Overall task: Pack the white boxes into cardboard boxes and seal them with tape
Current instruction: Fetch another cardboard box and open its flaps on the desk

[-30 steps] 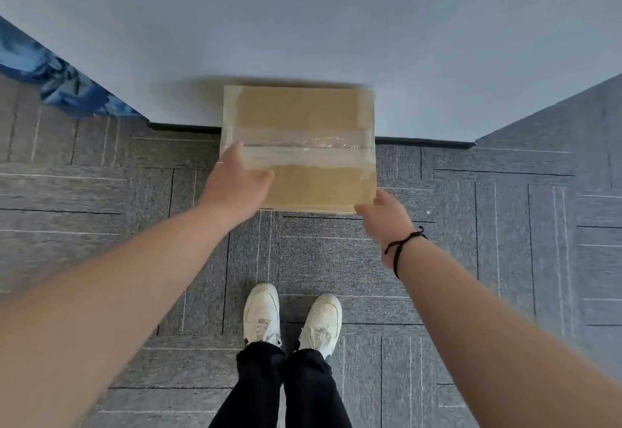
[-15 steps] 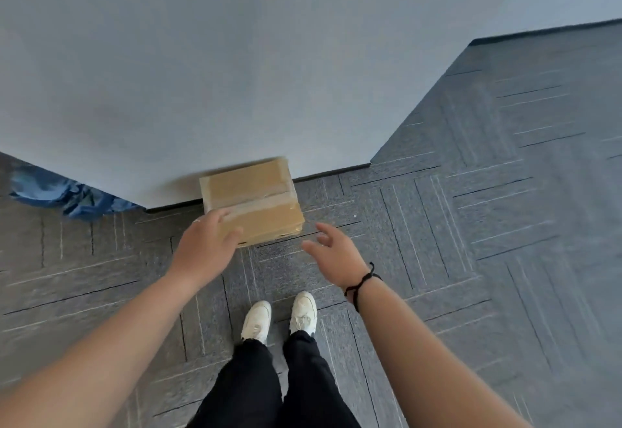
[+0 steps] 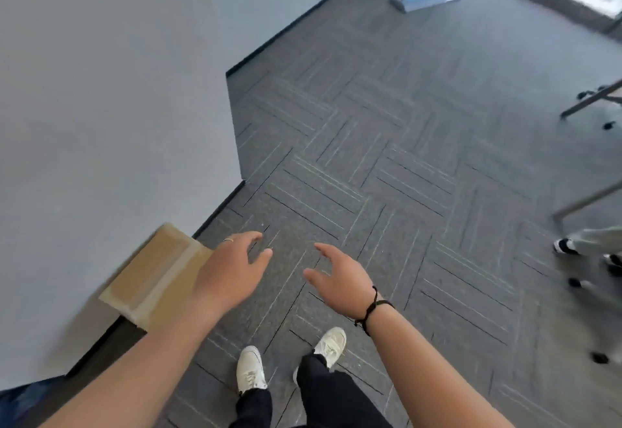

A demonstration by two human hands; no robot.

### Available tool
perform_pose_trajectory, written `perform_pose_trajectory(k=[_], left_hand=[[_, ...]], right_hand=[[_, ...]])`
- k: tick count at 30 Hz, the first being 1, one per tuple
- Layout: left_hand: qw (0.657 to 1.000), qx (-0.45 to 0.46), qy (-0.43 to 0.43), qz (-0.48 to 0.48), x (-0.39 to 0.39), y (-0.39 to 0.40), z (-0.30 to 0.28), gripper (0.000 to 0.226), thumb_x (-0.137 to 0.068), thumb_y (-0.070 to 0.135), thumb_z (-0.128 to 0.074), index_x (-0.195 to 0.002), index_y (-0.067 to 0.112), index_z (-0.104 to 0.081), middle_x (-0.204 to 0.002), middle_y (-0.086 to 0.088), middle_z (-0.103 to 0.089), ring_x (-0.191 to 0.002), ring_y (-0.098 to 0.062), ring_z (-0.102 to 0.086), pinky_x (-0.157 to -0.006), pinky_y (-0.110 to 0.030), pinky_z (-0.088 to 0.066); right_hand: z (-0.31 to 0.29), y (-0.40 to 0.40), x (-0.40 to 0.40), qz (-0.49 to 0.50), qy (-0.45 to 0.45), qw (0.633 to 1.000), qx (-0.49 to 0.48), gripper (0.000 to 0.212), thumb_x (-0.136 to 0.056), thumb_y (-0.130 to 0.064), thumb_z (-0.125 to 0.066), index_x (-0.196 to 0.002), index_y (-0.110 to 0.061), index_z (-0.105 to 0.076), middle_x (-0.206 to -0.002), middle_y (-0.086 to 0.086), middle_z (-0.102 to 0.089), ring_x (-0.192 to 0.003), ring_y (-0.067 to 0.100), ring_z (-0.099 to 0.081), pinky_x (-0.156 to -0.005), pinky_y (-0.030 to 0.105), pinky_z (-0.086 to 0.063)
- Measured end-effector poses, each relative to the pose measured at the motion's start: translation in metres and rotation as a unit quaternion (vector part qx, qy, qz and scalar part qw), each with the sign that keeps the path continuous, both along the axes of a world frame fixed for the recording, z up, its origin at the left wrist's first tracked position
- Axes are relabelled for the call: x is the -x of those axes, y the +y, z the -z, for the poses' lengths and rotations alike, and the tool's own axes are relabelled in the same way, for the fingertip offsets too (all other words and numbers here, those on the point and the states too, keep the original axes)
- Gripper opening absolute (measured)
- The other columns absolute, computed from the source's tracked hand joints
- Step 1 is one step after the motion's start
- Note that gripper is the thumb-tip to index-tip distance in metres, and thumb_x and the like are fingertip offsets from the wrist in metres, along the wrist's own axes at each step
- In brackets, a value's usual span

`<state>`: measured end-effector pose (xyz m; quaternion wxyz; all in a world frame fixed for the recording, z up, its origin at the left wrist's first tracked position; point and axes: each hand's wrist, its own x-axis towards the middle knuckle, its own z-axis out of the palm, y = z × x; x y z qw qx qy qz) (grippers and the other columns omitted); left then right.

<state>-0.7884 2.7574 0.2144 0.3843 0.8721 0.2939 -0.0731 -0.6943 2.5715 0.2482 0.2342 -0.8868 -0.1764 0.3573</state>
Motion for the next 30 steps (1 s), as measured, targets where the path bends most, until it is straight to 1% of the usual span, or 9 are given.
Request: perform_pose_trajectory(k=[2, 4, 6, 9, 11, 13, 16, 22, 30], left_hand=[[0.998, 0.001, -0.009, 0.060, -0.019, -0.027, -0.010, 0.044, -0.099, 0.047, -0.054, -0.139, 0.028, -0.055, -0.135, 0.008, -0.058, -0.122, -0.012, -0.055, -0.098, -0.034, -0.046], [0.994, 0.015, -0.017, 0.105, -0.036, -0.059, -0.022, 0.039, -0.099, 0.045, -0.055, -0.134, 0.027, -0.059, -0.123, 0.012, -0.062, -0.115, -0.011, -0.059, -0.096, -0.032, -0.048], [0.989, 0.016, -0.022, 0.147, -0.049, -0.097, -0.035, 0.034, -0.099, 0.045, -0.056, -0.128, 0.028, -0.063, -0.114, 0.017, -0.064, -0.106, -0.007, -0.061, -0.092, -0.032, -0.050], [0.976, -0.007, -0.034, 0.216, -0.069, -0.160, -0.049, 0.030, -0.098, 0.045, -0.056, -0.122, 0.029, -0.066, -0.106, 0.022, -0.064, -0.099, -0.002, -0.062, -0.087, -0.031, -0.052], [0.965, -0.020, -0.039, 0.260, -0.080, -0.212, -0.058, 0.027, -0.098, 0.045, -0.056, -0.118, 0.030, -0.067, -0.104, 0.023, -0.065, -0.097, -0.001, -0.062, -0.086, -0.030, -0.052], [0.954, -0.029, -0.040, 0.296, -0.087, -0.270, -0.064, 0.022, -0.098, 0.045, -0.057, -0.112, 0.033, -0.068, -0.099, 0.025, -0.065, -0.093, 0.002, -0.061, -0.084, -0.029, -0.052], [0.937, -0.033, -0.042, 0.346, -0.089, -0.368, -0.073, 0.015, -0.098, 0.043, -0.057, -0.105, 0.035, -0.068, -0.090, 0.026, -0.065, -0.087, 0.005, -0.061, -0.077, -0.026, -0.051], [0.897, -0.008, -0.064, 0.438, -0.076, -0.574, -0.083, 0.014, -0.096, 0.042, -0.059, -0.103, 0.034, -0.069, -0.092, 0.023, -0.067, -0.091, -0.003, -0.065, -0.084, -0.031, -0.053], [0.849, -0.007, -0.062, 0.525, -0.081, -0.741, -0.080, 0.024, -0.096, 0.045, -0.059, -0.113, 0.032, -0.068, -0.096, 0.023, -0.067, -0.091, -0.002, -0.064, -0.090, -0.040, -0.056]], right_hand=[[-0.010, -0.041, 0.005, 0.054, -0.010, 0.998, -0.006, 0.061, -0.098, -0.043, -0.058, -0.152, -0.027, -0.037, -0.149, -0.005, -0.049, -0.133, 0.016, -0.051, -0.104, 0.029, -0.042], [-0.020, -0.085, 0.010, 0.109, -0.013, 0.994, -0.009, 0.059, -0.098, -0.043, -0.057, -0.151, -0.027, -0.038, -0.147, -0.006, -0.051, -0.123, 0.017, -0.059, -0.089, 0.024, -0.046], [-0.031, -0.132, 0.018, 0.170, -0.012, 0.985, -0.018, 0.058, -0.098, -0.043, -0.058, -0.151, -0.028, -0.039, -0.146, -0.006, -0.052, -0.118, 0.020, -0.062, -0.082, 0.023, -0.048], [-0.042, -0.207, 0.031, 0.253, -0.027, 0.966, -0.044, 0.058, -0.097, -0.043, -0.059, -0.150, -0.027, -0.041, -0.144, -0.006, -0.053, -0.125, 0.019, -0.058, -0.093, 0.027, -0.050], [-0.045, -0.259, 0.041, 0.294, -0.046, 0.953, -0.061, 0.058, -0.097, -0.043, -0.060, -0.149, -0.025, -0.042, -0.150, -0.007, -0.049, -0.135, 0.014, -0.048, -0.107, 0.029, -0.041], [-0.048, -0.312, 0.053, 0.331, -0.063, 0.938, -0.076, 0.058, -0.097, -0.043, -0.060, -0.149, -0.024, -0.042, -0.151, -0.007, -0.046, -0.139, 0.013, -0.043, -0.111, 0.030, -0.037], [-0.054, -0.399, 0.077, 0.382, -0.075, 0.917, -0.086, 0.057, -0.097, -0.042, -0.059, -0.149, -0.025, -0.042, -0.151, -0.008, -0.046, -0.137, 0.012, -0.045, -0.108, 0.027, -0.038], [-0.063, -0.585, 0.132, 0.500, -0.106, 0.858, -0.053, 0.054, -0.096, -0.041, -0.061, -0.146, -0.025, -0.047, -0.148, -0.005, -0.051, -0.135, 0.016, -0.049, -0.108, 0.031, -0.041], [-0.064, -0.728, 0.169, 0.613, -0.122, 0.778, -0.067, 0.048, -0.096, -0.038, -0.062, -0.141, -0.026, -0.053, -0.144, -0.007, -0.054, -0.134, 0.014, -0.047, -0.109, 0.031, -0.040]])
